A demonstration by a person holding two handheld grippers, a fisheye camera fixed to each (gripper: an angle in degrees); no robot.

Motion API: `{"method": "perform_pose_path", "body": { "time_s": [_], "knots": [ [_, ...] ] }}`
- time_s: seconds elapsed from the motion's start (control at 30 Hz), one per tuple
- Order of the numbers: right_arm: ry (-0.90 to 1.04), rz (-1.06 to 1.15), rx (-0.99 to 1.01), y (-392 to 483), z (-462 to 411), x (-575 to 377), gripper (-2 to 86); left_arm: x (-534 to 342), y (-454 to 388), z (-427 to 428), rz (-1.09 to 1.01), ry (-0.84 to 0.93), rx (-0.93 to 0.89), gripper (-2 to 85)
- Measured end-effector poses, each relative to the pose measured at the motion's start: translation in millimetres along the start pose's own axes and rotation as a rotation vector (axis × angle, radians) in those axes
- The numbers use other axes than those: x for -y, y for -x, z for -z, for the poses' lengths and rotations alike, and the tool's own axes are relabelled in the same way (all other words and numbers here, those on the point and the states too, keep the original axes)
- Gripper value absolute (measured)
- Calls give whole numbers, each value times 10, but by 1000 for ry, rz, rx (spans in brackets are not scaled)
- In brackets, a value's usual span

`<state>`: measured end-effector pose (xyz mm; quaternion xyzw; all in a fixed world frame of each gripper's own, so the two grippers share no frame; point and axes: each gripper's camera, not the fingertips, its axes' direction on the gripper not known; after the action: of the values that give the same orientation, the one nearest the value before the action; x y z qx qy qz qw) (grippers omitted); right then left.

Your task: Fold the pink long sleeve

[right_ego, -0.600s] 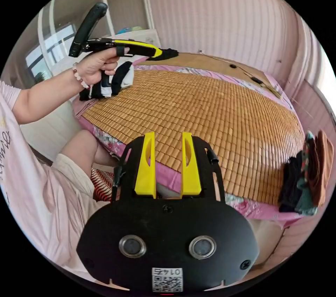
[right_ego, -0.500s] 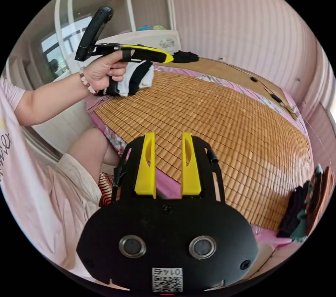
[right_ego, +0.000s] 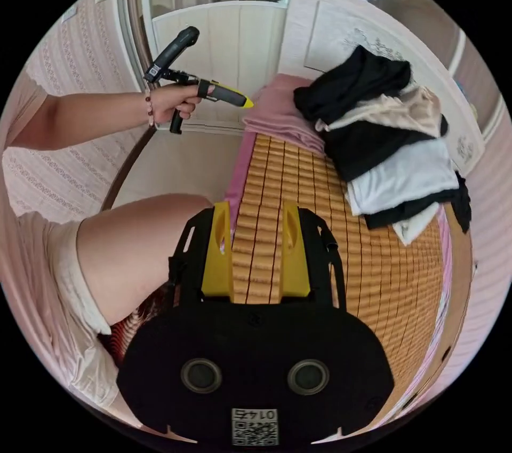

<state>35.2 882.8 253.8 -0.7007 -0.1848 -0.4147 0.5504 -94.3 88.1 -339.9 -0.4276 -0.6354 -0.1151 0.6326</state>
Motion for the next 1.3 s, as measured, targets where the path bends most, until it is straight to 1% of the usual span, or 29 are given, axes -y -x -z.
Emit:
{"method": "perform_pose_path", "body": {
  "time_s": [0.07,0.1,0.2,0.3,0.37,0.4,0.43,0.47,0.5,0.57,0.6,0.67,0.7,0.77,0.83,0.87,0.93,1.0,1.1,1.23,1.3],
  "knots": [
    [-15,45,-7,22,-360,382,138,-13,438,-59,125,-2,-17,113],
    [-20,77,-15,49,-598,610,141,-17,667,-108,188,-15,-53,122],
    [0,113,-27,80,-1174,1059,160,49,1069,-258,275,-19,-107,138],
    [31,113,-98,101,-1679,1404,200,186,1363,-353,311,-15,-139,148],
    [59,142,-152,137,-1950,1557,204,279,1503,-390,318,-21,-166,144],
    [119,155,-171,136,-2146,1618,203,335,1577,-436,319,-13,-179,140],
    [195,155,-169,104,-2322,1643,191,362,1612,-474,320,5,-189,135],
    [193,155,-157,83,-2352,1641,185,415,1673,-569,319,63,-235,124],
    [174,150,-151,40,-2349,1623,154,441,1728,-644,337,109,-266,112],
    [159,138,-168,-51,-2275,1593,97,471,1789,-619,329,122,-255,86],
    [144,133,-139,-136,-2192,1573,73,497,1807,-556,300,102,-275,73],
    [121,83,-99,-305,-2007,1587,63,548,1789,-433,274,49,-304,64],
    [80,24,-80,-451,-1824,1621,59,621,1739,-344,233,24,-292,60],
    [-8,-79,-26,-729,-1495,1690,57,768,1696,-180,230,-54,-307,53],
    [-140,-251,83,-1169,-999,1774,54,1006,1671,14,242,-129,-329,48],
    [-184,-292,113,-1271,-865,1779,53,1212,1618,172,220,-176,-331,46],
    [-344,-375,186,-1542,-352,1759,51,1552,1447,483,132,-248,-291,41],
    [-412,-381,187,-1632,-40,1696,49,1938,1155,898,9,-311,-224,35],
    [-483,-396,225,-1712,390,1467,48,2161,875,1205,-57,-318,-223,28],
    [-576,-344,234,-1668,1112,996,48,2031,525,1578,-111,-386,-248,26],
    [-616,-320,202,-1651,1472,740,48,1916,257,1797,-145,-430,-314,25]
  ]
}}
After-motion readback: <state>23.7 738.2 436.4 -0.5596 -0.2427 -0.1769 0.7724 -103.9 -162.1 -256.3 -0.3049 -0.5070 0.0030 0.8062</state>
